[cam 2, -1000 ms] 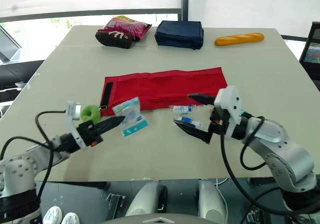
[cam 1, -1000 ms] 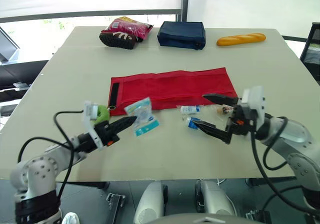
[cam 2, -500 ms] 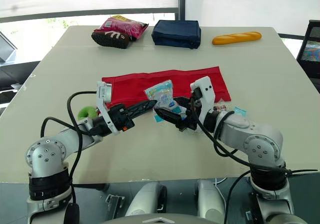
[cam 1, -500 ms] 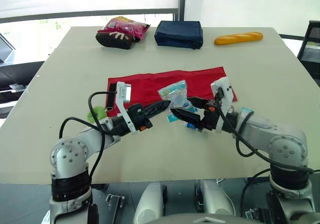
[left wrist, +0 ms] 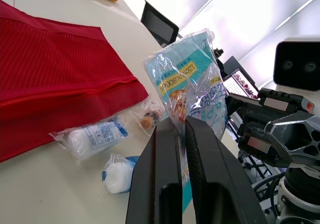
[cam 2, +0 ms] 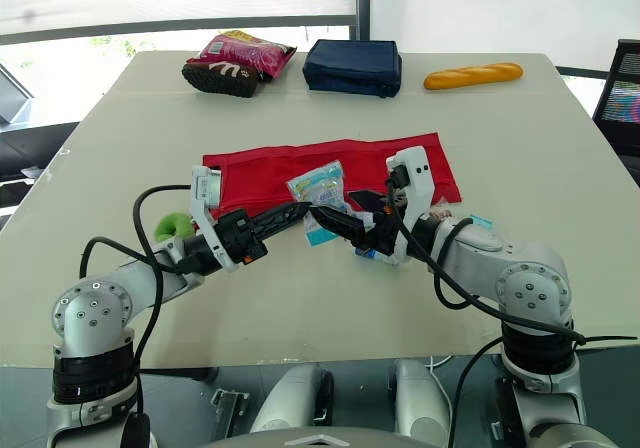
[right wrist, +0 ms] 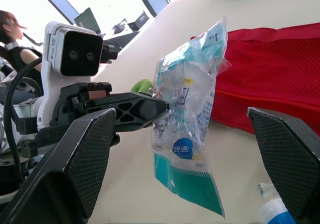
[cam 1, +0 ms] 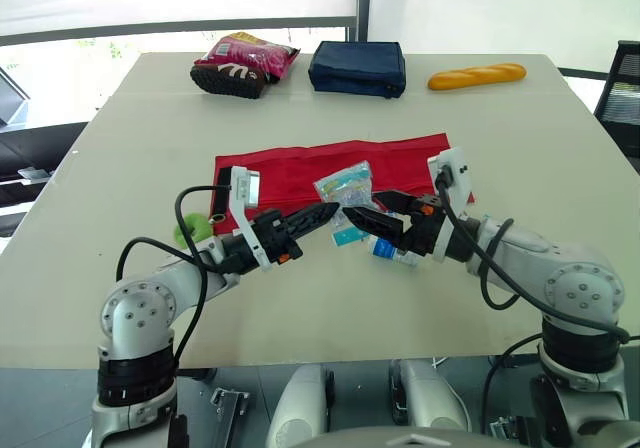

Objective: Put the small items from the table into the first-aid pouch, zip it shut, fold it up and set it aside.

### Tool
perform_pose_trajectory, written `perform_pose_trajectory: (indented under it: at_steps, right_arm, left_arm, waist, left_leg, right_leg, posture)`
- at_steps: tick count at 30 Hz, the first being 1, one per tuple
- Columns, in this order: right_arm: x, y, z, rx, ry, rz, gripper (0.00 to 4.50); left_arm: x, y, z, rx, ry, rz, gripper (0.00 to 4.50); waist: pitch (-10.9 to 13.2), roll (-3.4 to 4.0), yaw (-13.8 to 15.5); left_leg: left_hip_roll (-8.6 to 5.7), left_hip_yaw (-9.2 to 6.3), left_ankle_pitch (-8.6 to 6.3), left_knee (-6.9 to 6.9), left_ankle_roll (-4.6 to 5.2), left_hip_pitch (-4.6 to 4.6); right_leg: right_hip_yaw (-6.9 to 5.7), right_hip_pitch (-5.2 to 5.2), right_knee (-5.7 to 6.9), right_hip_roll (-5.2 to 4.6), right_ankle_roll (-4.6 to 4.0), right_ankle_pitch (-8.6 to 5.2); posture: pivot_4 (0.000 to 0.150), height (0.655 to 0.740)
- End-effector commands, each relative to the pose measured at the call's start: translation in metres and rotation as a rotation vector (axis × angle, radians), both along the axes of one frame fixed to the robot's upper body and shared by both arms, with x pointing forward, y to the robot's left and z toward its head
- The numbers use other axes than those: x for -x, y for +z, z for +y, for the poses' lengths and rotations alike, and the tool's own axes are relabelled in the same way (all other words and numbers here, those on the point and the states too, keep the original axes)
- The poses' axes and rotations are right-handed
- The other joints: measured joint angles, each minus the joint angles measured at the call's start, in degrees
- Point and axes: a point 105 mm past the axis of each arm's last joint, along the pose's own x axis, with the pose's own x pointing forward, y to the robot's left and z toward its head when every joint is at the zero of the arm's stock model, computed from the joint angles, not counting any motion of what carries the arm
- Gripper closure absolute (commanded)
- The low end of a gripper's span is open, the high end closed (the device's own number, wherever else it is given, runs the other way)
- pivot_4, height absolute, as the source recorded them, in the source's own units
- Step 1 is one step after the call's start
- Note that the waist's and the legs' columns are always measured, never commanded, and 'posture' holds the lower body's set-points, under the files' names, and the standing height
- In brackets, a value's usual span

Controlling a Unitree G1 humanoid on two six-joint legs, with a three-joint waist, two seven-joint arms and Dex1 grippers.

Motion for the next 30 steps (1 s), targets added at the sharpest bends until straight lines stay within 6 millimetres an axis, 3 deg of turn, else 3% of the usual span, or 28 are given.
perform_pose_trajectory:
  at_steps: [1, 7, 17, 20, 23, 27, 28, 30]
  right_arm:
    - [0.003, 0.009, 0.002, -0.016, 0.018, -0.028, 1.38]
    - [0.005, 0.008, 0.005, -0.017, 0.029, -0.01, 4.44]
    - [0.006, 0.005, 0.006, -0.02, 0.029, 0.016, 4.5]
    - [0.004, 0.005, 0.003, -0.021, 0.014, 0.022, 4.5]
    - [0.002, 0.003, -0.004, 0.0, -0.004, 0.021, 4.5]
    - [-0.001, 0.001, -0.012, 0.022, -0.028, 0.018, 4.5]
    - [-0.001, 0.001, -0.014, 0.024, -0.032, 0.016, 4.5]
    - [-0.001, 0.0, -0.016, 0.025, -0.037, 0.015, 4.5]
  left_arm:
    - [0.003, 0.008, -0.001, 0.012, -0.012, -0.044, 4.5]
    - [0.004, 0.007, -0.002, 0.017, -0.015, -0.048, 4.5]
    - [0.01, 0.008, -0.001, 0.039, -0.056, -0.041, 4.5]
    - [0.008, 0.01, 0.006, 0.01, -0.035, -0.055, 3.56]
    - [-0.003, 0.015, 0.02, -0.046, 0.042, -0.112, 2.22]
    - [-0.025, 0.009, 0.05, -0.298, 0.179, -0.235, 0.45]
    - [-0.033, 0.009, 0.058, -0.362, 0.225, -0.267, 0.19]
    - [-0.046, 0.006, 0.072, -0.525, 0.277, -0.349, 0.19]
  waist:
    - [0.0, 0.0, 0.0]
    - [0.0, 0.0, 0.0]
    - [0.0, 0.01, -0.02]
    - [0.01, 0.01, -0.04]
    - [0.01, 0.01, -0.02]
    - [0.01, 0.01, -0.02]
    - [0.02, 0.03, -0.02]
    - [0.03, 0.04, 0.03]
  left_leg:
    - [0.0, 0.0, 0.0, 0.0, 0.0, -0.01]
    - [0.01, -0.01, 0.0, 0.0, 0.0, -0.04]
    - [0.02, -0.01, 0.0, -0.05, 0.0, -0.17]
    - [0.04, -0.03, 0.0, -0.06, 0.0, -0.22]
    - [0.03, -0.01, 0.0, -0.06, 0.0, -0.22]
    - [0.03, 0.1, 0.0, -0.07, 0.0, -0.22]
    - [0.04, 0.18, 0.0, -0.1, 0.0, -0.22]
    - [0.05, 0.24, 0.0, -0.15, 0.0, -0.22]
  right_leg:
    - [0.0, 0.0, 0.0, 0.0, 0.0, 0.0]
    - [0.0, -0.03, -0.02, 0.0, 0.01, -0.01]
    - [0.06, -0.2, -0.02, 0.0, 0.02, -0.01]
    - [0.07, -0.25, -0.02, 0.01, 0.02, -0.01]
    - [0.08, -0.26, -0.03, 0.01, 0.03, -0.02]
    - [0.07, -0.27, -0.03, 0.03, 0.04, -0.03]
    - [0.07, -0.28, -0.04, 0.06, 0.04, -0.03]
    - [0.09, -0.3, -0.04, 0.06, 0.03, -0.03]
  posture:
    - [0.15, 0.7134]
    - [0.15, 0.7134]
    - [0.15, 0.7134]
    - [0.15, 0.7134]
    - [0.15, 0.7134]
    - [0.15, 0.7134]
    - [0.15, 0.7134]
    - [0.15, 0.7134]
